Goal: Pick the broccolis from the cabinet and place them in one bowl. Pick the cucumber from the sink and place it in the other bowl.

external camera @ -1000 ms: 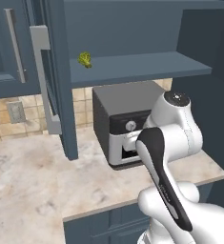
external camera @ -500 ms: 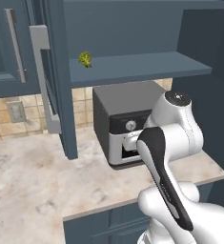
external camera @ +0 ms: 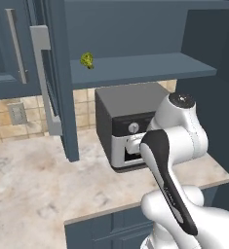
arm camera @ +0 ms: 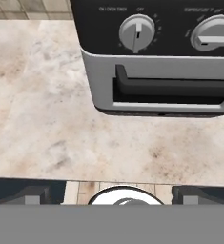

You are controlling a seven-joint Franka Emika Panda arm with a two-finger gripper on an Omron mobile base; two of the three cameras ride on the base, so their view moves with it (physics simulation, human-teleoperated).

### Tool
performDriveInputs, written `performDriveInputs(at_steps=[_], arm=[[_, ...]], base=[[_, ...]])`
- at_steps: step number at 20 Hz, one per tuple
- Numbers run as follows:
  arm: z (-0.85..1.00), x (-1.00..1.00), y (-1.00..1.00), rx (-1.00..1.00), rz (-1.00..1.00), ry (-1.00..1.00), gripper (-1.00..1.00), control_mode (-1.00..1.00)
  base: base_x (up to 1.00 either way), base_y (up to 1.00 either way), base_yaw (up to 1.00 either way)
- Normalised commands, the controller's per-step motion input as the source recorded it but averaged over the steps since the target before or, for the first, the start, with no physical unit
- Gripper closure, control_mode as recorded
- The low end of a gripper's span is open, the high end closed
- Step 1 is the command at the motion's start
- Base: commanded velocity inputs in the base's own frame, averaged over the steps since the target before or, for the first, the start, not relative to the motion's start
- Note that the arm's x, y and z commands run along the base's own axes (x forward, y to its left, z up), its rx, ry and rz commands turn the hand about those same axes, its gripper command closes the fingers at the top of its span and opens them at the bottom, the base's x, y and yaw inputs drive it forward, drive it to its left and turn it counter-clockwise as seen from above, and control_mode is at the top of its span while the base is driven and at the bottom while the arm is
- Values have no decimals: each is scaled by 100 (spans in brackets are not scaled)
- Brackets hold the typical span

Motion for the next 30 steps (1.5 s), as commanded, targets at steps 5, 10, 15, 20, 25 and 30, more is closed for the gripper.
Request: performDriveInputs(at_steps=[5,10,15,20,25,30], arm=[[0,0,0,0,0,0,-100,-100],[0,-9,7,0,0,-11,-100,-100],[0,-16,37,-2,3,-37,-100,-100],[8,0,13,-4,0,-15,-100,-100],[29,0,0,-8,0,9,-100,-100],[37,0,-25,-2,0,27,-100,-100]], base=[[0,0,0],[0,0,0],[0,0,0],[0,0,0],[0,0,0],[0,0,0]])
